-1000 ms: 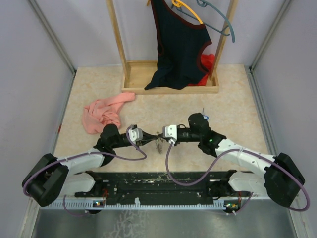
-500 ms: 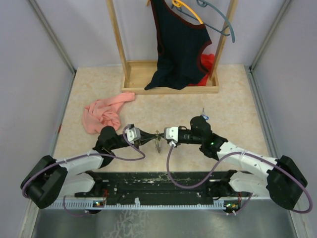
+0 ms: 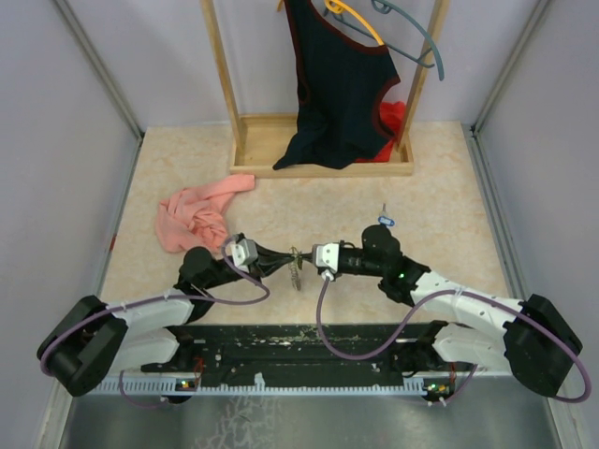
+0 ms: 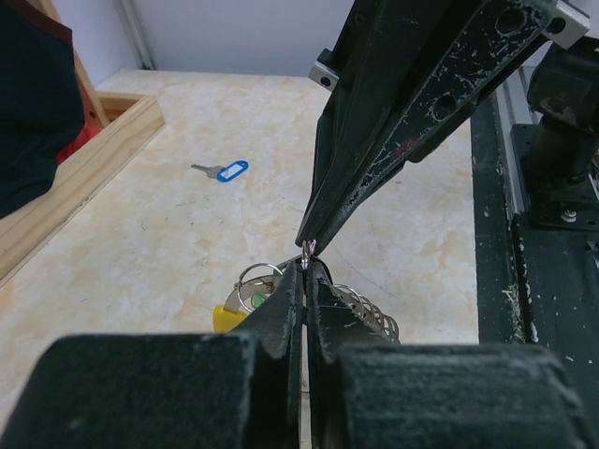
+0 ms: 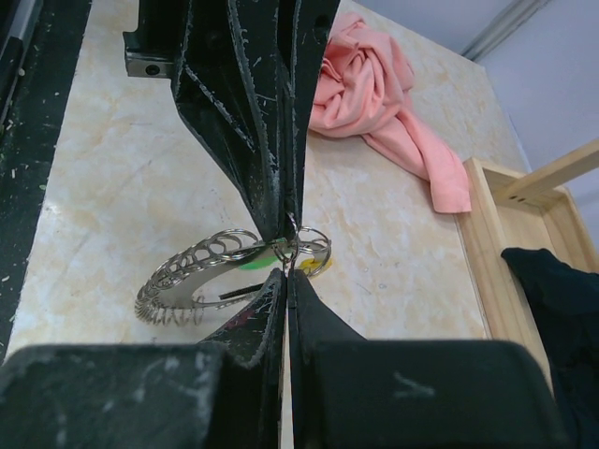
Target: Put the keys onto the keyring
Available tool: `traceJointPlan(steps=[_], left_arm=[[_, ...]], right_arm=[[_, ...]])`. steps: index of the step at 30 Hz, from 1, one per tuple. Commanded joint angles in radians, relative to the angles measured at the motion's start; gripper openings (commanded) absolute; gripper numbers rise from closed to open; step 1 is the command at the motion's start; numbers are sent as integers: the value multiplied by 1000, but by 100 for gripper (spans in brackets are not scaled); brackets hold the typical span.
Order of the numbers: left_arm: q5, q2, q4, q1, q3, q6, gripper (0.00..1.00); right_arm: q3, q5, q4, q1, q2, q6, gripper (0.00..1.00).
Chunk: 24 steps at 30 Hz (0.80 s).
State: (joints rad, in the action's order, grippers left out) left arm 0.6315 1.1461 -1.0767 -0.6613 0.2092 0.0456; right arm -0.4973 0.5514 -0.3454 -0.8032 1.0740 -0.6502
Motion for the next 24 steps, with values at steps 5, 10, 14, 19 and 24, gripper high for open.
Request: traceJointPlan(steps=[5,10,14,19,24], left_arm=[[-78,16,-192,-3,-21,-103,1],[-128,32,-225,-7,-20,-135,1],[-146,52,-253,-17,-25,-137,1],[-153,66,-267,-17,-51,-117,1],[-137,65,-268,-15,-86,-105,8]], right_arm=[[20,-7,-64,-28,0,12,0],[28,-51,-81,-68,24,-5,0],[23,-89,-89,-86,33,-17,0],[0,-188,-54,-85,8,-58,0],[-50,-184,26,-86,-13,-110,0]])
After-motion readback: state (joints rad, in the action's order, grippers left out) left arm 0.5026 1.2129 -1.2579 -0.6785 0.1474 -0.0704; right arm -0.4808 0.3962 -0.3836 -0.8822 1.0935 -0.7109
